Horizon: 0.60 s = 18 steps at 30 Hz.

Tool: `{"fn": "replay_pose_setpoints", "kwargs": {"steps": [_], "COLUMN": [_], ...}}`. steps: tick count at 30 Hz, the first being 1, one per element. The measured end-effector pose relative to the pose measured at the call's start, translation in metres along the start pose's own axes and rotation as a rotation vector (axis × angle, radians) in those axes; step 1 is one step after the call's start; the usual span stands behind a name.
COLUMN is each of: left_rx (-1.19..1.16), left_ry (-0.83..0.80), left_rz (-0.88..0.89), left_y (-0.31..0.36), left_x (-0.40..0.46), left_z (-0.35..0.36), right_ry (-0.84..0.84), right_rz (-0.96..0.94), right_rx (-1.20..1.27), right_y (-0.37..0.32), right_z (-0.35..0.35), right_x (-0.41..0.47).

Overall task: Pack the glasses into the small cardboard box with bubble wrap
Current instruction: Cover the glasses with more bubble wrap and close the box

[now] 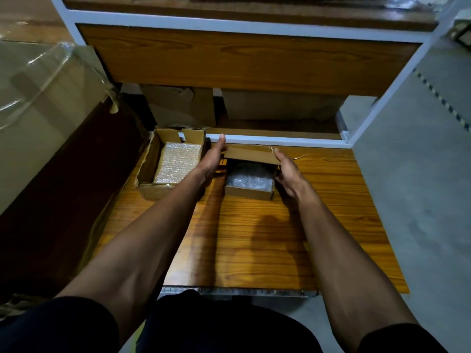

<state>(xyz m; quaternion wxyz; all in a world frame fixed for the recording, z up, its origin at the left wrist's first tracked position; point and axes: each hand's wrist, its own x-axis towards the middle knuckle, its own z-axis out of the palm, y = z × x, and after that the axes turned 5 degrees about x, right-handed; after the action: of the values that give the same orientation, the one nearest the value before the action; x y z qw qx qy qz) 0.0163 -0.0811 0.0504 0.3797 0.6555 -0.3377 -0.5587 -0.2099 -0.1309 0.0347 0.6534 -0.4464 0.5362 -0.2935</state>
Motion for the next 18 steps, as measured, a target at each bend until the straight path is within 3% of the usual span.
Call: {"fn": "replay_pose_setpoints", "kwargs": {"steps": [11, 18], "left_rx": [0.236, 0.287], "left_ry": [0.123, 0.229], "left_rz": [0.023, 0.063], "left_y": [-0.034, -0.050], "left_x": [0.020, 0.020], "left_z": [0.001, 0.008], "right_ry": [-0.040, 0.084], "right_rz": [-0.013, -0.069], "right_rx": [-0.127, -0.210], "right_y": [0.032, 0.045], "right_z": [-0.017, -0.024], "right_x": [-0.001, -0.002]}}
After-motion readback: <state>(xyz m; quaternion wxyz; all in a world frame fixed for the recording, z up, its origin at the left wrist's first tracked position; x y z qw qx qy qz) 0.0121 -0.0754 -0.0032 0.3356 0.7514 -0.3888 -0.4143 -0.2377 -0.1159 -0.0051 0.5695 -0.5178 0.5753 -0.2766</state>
